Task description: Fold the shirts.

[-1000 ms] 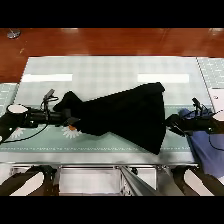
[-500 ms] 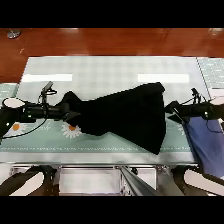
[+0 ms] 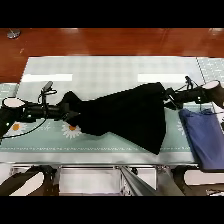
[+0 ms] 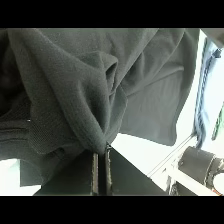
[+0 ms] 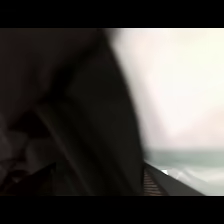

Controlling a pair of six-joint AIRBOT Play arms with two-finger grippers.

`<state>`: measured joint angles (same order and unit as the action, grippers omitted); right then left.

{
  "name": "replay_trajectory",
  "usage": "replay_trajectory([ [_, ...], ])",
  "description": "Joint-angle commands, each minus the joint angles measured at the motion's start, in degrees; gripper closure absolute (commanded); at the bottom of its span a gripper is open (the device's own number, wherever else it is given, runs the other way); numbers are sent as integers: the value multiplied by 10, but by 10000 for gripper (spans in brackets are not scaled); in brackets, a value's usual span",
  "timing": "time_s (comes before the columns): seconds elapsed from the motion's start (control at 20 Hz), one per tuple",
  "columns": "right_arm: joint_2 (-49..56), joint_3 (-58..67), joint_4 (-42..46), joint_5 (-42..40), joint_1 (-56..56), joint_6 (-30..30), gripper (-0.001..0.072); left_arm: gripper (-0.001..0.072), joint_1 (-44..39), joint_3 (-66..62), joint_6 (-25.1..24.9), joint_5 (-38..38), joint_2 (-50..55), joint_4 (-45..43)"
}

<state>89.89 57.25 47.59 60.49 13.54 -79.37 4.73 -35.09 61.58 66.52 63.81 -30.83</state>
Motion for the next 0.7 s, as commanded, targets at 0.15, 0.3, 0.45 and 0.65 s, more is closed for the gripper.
replay_trajectory([
  [0.15, 37, 92, 9, 30, -60, 0, 679, 681, 7, -47, 12, 8, -2, 3],
  [0.3, 8, 196, 9, 92, -60, 3, 680, 681, 47, -182, 12, 16, -14, 50],
  [0.45, -61, 331, 9, 95, -60, -6, 680, 681, 97, -367, 18, -3, -19, 99],
  [0.65, -168, 482, 9, 111, -60, -4, 680, 681, 173, -623, 50, -14, -21, 98],
])
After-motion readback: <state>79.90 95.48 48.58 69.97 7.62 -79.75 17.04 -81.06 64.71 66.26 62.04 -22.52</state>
